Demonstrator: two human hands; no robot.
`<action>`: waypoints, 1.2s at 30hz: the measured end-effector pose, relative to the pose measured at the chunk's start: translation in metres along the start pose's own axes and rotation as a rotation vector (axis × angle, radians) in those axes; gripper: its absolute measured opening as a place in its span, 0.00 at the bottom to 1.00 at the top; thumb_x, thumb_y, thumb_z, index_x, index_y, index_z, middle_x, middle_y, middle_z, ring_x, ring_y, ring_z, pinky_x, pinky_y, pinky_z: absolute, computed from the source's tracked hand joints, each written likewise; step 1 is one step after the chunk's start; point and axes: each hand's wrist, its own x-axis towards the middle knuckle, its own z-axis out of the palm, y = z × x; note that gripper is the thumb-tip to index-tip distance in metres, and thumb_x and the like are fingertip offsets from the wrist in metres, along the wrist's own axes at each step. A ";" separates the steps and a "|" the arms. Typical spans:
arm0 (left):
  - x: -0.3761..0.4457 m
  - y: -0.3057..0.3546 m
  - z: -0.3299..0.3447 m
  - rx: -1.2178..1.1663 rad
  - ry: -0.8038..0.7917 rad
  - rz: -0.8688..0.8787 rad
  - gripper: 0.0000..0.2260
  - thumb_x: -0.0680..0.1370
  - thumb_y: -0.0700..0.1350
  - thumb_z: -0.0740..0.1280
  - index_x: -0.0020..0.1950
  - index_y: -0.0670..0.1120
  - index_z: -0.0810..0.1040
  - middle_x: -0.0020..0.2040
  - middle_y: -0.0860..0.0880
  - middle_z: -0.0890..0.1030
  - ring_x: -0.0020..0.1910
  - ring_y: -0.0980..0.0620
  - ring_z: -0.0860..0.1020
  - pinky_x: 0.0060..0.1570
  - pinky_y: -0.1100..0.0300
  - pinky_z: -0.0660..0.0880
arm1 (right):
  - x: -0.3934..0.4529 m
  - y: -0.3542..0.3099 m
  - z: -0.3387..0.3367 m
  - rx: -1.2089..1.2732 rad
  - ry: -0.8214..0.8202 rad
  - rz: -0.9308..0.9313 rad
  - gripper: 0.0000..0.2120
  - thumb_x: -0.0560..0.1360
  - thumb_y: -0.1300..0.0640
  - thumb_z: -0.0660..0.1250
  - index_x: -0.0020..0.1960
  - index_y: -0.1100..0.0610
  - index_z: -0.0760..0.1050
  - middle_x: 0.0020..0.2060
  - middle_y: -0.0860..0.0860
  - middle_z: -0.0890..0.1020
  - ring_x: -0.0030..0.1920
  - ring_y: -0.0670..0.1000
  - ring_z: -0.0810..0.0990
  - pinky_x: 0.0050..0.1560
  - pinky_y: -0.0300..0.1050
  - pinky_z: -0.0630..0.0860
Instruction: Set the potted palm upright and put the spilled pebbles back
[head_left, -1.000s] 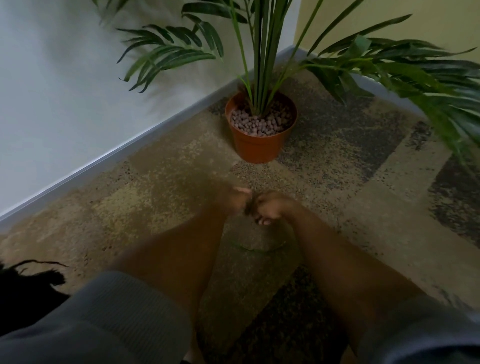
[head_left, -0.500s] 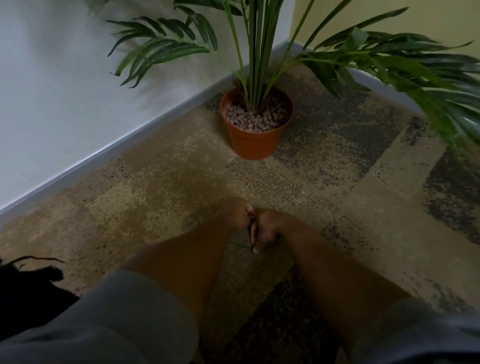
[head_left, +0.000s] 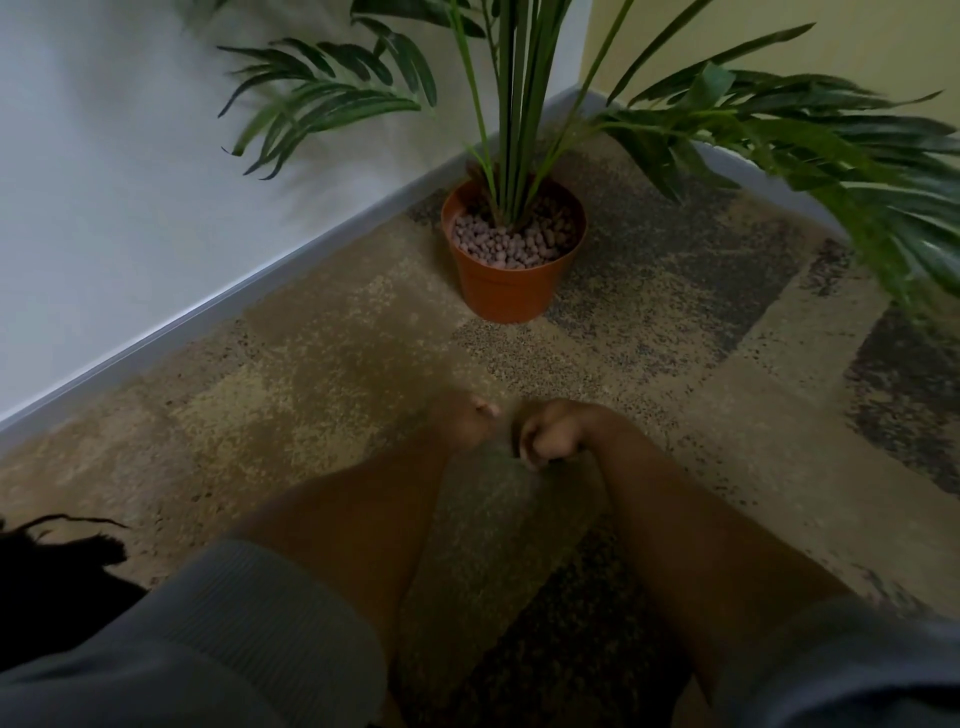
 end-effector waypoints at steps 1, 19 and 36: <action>0.002 0.002 -0.002 -0.158 0.039 -0.076 0.11 0.80 0.46 0.62 0.54 0.41 0.80 0.51 0.43 0.83 0.51 0.46 0.81 0.53 0.54 0.78 | -0.002 0.000 -0.004 0.084 0.051 0.005 0.09 0.72 0.61 0.68 0.48 0.50 0.82 0.52 0.53 0.80 0.51 0.52 0.78 0.51 0.49 0.78; 0.033 0.106 -0.093 -0.943 0.485 0.140 0.05 0.79 0.49 0.64 0.51 0.54 0.80 0.46 0.57 0.81 0.48 0.56 0.79 0.45 0.63 0.76 | -0.013 -0.042 -0.133 1.470 0.590 -0.255 0.05 0.79 0.62 0.62 0.47 0.57 0.76 0.43 0.53 0.79 0.38 0.46 0.77 0.30 0.34 0.74; 0.060 0.141 -0.141 -0.727 0.310 0.066 0.14 0.80 0.36 0.61 0.65 0.41 0.77 0.64 0.42 0.78 0.60 0.48 0.79 0.53 0.62 0.73 | 0.031 -0.058 -0.183 1.384 0.820 -0.110 0.13 0.78 0.65 0.59 0.60 0.63 0.77 0.55 0.55 0.81 0.48 0.50 0.79 0.44 0.43 0.81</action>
